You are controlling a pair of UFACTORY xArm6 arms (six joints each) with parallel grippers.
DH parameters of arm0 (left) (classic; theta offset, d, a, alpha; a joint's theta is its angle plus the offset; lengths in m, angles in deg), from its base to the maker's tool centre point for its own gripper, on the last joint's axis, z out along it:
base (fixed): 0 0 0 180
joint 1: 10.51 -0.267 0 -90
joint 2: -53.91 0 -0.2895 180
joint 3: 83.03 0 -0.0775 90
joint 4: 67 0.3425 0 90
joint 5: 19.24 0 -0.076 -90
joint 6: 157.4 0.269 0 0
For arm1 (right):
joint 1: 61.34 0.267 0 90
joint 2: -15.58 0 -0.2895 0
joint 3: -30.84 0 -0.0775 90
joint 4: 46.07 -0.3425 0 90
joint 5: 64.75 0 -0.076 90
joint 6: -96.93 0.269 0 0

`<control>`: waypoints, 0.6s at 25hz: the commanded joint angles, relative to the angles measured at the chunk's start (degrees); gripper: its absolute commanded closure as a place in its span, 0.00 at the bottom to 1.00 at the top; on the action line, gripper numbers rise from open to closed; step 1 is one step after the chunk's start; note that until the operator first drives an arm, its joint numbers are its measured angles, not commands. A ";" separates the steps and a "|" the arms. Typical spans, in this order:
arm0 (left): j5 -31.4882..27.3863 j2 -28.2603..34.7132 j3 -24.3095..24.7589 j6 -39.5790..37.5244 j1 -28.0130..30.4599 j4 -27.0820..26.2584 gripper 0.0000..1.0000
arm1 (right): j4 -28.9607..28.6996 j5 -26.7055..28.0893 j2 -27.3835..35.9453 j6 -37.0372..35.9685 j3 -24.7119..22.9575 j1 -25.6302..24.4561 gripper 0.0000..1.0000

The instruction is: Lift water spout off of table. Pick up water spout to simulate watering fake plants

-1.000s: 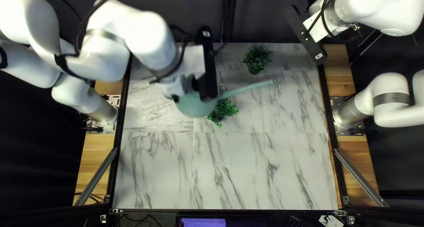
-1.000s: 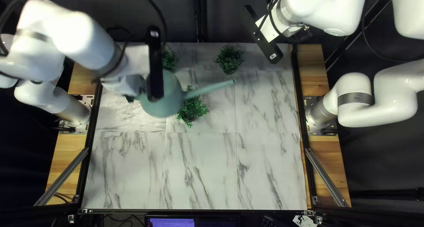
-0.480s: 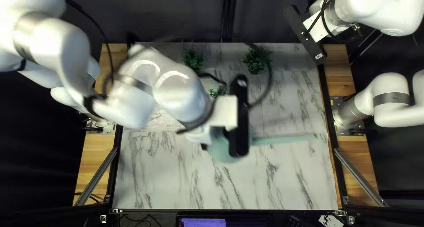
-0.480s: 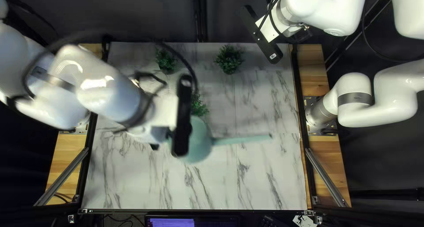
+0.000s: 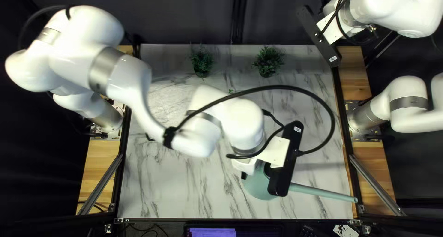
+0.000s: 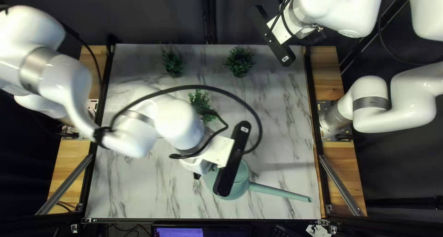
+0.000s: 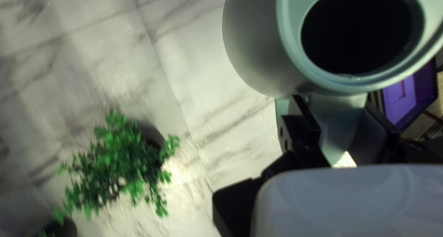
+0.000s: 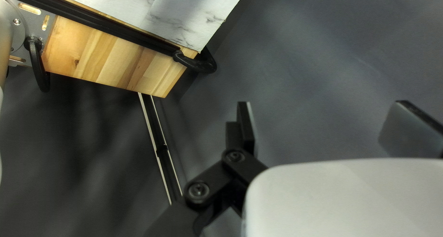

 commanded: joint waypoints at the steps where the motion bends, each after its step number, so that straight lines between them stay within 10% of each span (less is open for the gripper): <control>1: 4.07 0.26 3.88 2.94 -1.25 -1.52 1.00 | 0.00 0.00 0.00 0.00 0.00 0.00 0.00; 15: 12.89 0.63 11.73 0.37 -0.07 3.50 1.00 | 0.00 0.00 0.00 0.00 0.00 0.00 0.00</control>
